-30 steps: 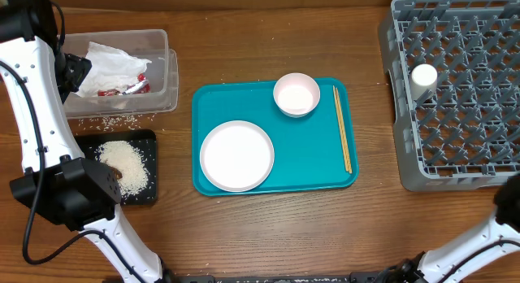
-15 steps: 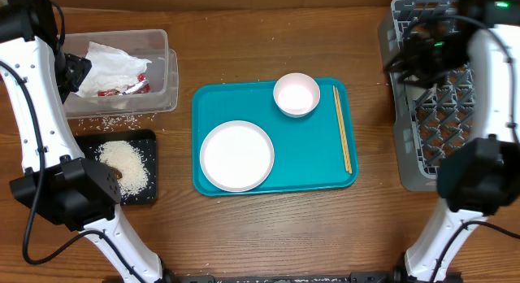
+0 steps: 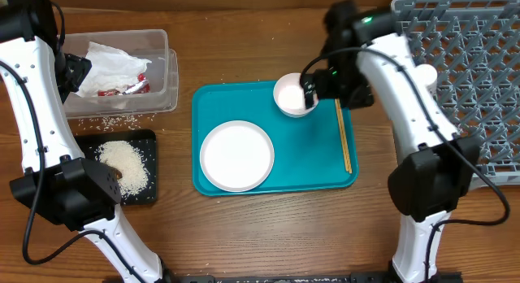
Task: Sort waste into correct bins and load items into the dishwasher
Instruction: 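Move the right gripper back to the wooden chopsticks on the teal tray, then grasp one wooden chopstick with the right gripper, then carry the chopstick to the rack and stand it upright in a slot, then open the right gripper and withdraw it from the rack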
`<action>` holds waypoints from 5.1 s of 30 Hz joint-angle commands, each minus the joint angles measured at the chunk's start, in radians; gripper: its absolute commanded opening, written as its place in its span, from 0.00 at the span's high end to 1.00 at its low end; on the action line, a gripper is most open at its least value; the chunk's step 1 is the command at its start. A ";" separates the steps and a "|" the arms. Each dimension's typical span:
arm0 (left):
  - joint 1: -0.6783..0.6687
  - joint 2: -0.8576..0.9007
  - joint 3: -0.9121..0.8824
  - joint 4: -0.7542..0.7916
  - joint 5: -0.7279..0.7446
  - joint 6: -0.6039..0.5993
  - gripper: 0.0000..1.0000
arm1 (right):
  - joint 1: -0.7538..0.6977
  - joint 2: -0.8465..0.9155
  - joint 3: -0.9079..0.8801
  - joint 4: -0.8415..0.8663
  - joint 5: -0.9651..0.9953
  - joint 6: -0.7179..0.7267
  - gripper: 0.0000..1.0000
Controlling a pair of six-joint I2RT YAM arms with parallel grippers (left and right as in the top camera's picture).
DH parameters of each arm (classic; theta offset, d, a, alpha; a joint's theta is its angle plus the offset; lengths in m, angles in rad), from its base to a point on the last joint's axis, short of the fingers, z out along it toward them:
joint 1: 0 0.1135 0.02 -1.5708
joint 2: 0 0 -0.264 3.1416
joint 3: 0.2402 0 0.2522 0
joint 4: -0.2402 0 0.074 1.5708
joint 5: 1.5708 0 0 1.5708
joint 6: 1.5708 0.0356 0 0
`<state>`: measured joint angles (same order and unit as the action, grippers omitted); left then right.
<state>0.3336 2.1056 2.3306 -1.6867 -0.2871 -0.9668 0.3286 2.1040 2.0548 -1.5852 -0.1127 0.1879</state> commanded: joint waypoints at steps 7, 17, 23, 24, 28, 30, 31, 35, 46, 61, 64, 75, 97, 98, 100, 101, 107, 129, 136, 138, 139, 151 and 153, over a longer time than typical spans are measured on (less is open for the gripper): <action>-0.009 -0.019 0.000 -0.003 -0.007 -0.013 0.00 | 0.010 -0.013 -0.083 0.032 0.182 0.077 0.00; -0.009 -0.019 0.000 -0.003 -0.007 -0.013 0.00 | -0.135 -0.013 -0.156 0.139 -0.069 -0.229 0.43; -0.009 -0.019 0.000 -0.003 -0.007 -0.013 0.00 | -0.140 -0.013 -0.275 0.264 -0.014 -0.229 0.50; -0.009 -0.019 0.000 -0.003 -0.007 -0.013 0.00 | -0.140 -0.013 -0.299 0.286 -0.001 -0.230 0.50; -0.009 -0.019 0.000 -0.003 -0.007 -0.013 0.00 | -0.140 -0.013 -0.377 0.364 0.011 -0.230 0.50; -0.009 -0.019 0.000 -0.003 -0.007 -0.013 0.00 | -0.140 -0.013 -0.416 0.396 0.011 -0.230 0.55; -0.009 -0.019 0.000 -0.003 -0.007 -0.013 0.00 | -0.140 -0.013 -0.428 0.406 0.010 -0.229 0.57; -0.009 -0.019 0.000 -0.003 -0.007 -0.013 0.00 | -0.124 -0.013 -0.499 0.468 0.011 -0.207 0.57; -0.009 -0.019 0.000 -0.003 -0.007 -0.013 0.00 | -0.072 -0.013 -0.570 0.509 0.066 -0.127 0.62; -0.009 -0.019 0.000 -0.003 -0.007 -0.013 0.00 | -0.058 -0.013 -0.610 0.540 0.156 -0.105 0.61; -0.009 -0.019 0.000 -0.003 -0.007 -0.013 0.00 | -0.057 -0.013 -0.610 0.542 0.132 -0.105 0.69; -0.009 -0.019 0.000 -0.003 -0.007 -0.013 0.00 | -0.060 -0.014 -0.534 0.450 0.033 -0.102 0.96; -0.010 -0.019 0.000 -0.003 -0.007 -0.013 0.00 | -0.485 -0.127 -0.118 0.369 0.128 -0.436 0.96; -0.010 -0.019 0.000 -0.003 -0.007 -0.013 0.00 | -0.515 -0.127 -0.118 0.396 0.126 -0.436 0.96; -0.010 -0.019 0.000 -0.003 -0.007 -0.013 0.00 | -0.564 -0.127 -0.118 0.443 0.126 -0.443 0.96; -0.010 -0.019 0.000 -0.003 -0.007 -0.013 0.00 | -0.590 -0.127 -0.118 0.467 0.126 -0.467 0.96; -0.010 -0.019 0.000 -0.003 -0.007 -0.013 0.00 | -0.681 -0.115 -0.118 0.572 0.119 -0.634 0.96; -0.011 -0.019 0.000 -0.003 -0.007 -0.013 0.00 | -0.705 -0.031 -0.116 0.640 0.118 -0.451 0.37; -0.011 -0.019 0.000 -0.003 -0.007 -0.013 0.00 | -0.704 -0.156 -0.116 0.427 -0.352 -0.184 0.00; -0.011 -0.019 0.000 -0.003 -0.007 -0.013 0.00 | -0.702 -0.165 -0.116 0.364 -0.502 -0.185 0.00; -0.011 -0.019 0.000 -0.003 -0.007 -0.013 0.00 | -0.698 -0.165 -0.116 0.341 -0.548 -0.184 0.00; -0.011 -0.019 0.000 -0.003 -0.007 -0.013 0.00 | -0.390 -0.164 -0.207 0.165 -0.074 -0.004 0.35; -0.011 -0.019 0.000 -0.003 -0.007 -0.013 0.00 | -0.289 -0.164 -0.300 0.224 0.006 -0.001 0.35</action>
<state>0.3336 2.1056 2.3306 -1.6871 -0.2871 -0.9668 -0.0536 1.9484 1.8503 -1.4055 -0.3012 0.1165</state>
